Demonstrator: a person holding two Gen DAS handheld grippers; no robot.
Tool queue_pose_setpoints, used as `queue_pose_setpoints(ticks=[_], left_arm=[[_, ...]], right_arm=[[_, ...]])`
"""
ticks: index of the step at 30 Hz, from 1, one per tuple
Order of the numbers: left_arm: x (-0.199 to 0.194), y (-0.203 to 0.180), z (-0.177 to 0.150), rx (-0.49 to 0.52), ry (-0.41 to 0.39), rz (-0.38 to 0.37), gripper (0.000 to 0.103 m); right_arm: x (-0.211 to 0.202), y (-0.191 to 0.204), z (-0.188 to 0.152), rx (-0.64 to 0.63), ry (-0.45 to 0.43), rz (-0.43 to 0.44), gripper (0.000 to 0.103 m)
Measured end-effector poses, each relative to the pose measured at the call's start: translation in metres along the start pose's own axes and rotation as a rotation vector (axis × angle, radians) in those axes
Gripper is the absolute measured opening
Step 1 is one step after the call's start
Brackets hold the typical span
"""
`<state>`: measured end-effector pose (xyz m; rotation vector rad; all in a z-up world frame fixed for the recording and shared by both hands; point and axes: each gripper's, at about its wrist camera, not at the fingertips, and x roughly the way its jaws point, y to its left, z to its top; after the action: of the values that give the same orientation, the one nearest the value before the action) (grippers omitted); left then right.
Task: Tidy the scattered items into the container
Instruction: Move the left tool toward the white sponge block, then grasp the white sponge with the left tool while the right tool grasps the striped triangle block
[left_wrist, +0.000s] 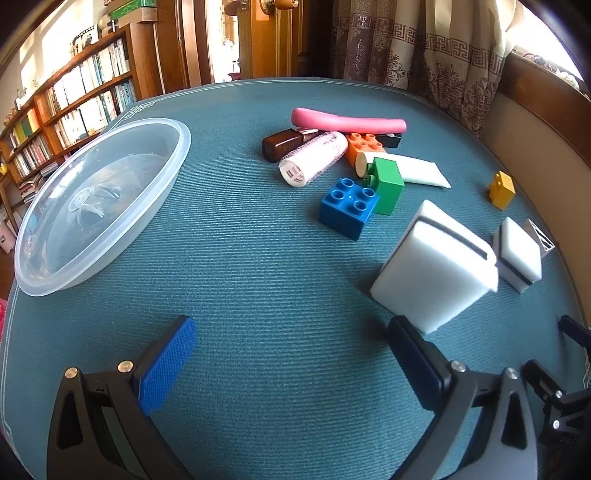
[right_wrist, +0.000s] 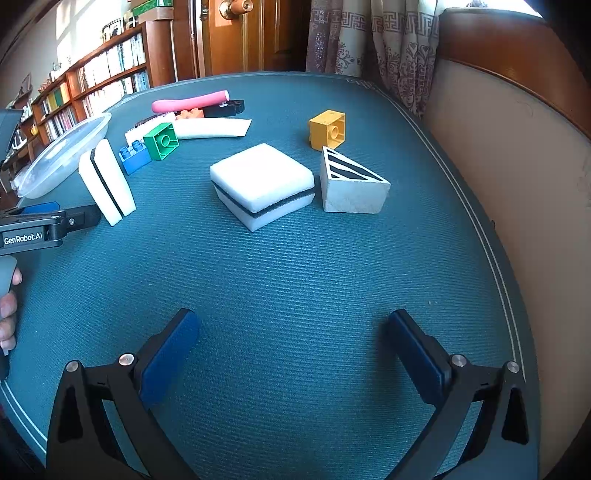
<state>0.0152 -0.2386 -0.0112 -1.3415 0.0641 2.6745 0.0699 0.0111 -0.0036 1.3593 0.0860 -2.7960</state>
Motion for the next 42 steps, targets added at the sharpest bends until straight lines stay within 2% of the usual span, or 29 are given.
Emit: queue_pose_setpoints(ticks=[11,19,27,29,36,42], left_arm=[[-0.007,-0.02,0.003,0.047,-0.023,-0.07,0.103],[-0.008,-0.039,0.013,0.081,-0.027,-0.112,0.1],[-0.003,-0.058,0.023,0.117,-0.033,-0.114,0.096],[0.002,-0.061,0.026,0.121,-0.027,-0.115,0.094],[0.018,-0.066,0.033,0.111,0.015,-0.124,0.071],[0.02,-0.068,0.032,0.128,0.002,-0.101,0.062]], right_arm=[[-0.005,-0.004,-0.001,0.006,-0.021,0.045,0.103],[-0.011,-0.014,-0.001,0.062,-0.048,0.081,0.103],[-0.016,-0.02,0.001,0.086,-0.079,0.091,0.102],[-0.017,-0.021,0.004,0.088,-0.089,0.091,0.102],[-0.019,-0.029,0.014,0.112,-0.118,0.091,0.099],[-0.018,-0.036,0.019,0.135,-0.131,0.085,0.099]])
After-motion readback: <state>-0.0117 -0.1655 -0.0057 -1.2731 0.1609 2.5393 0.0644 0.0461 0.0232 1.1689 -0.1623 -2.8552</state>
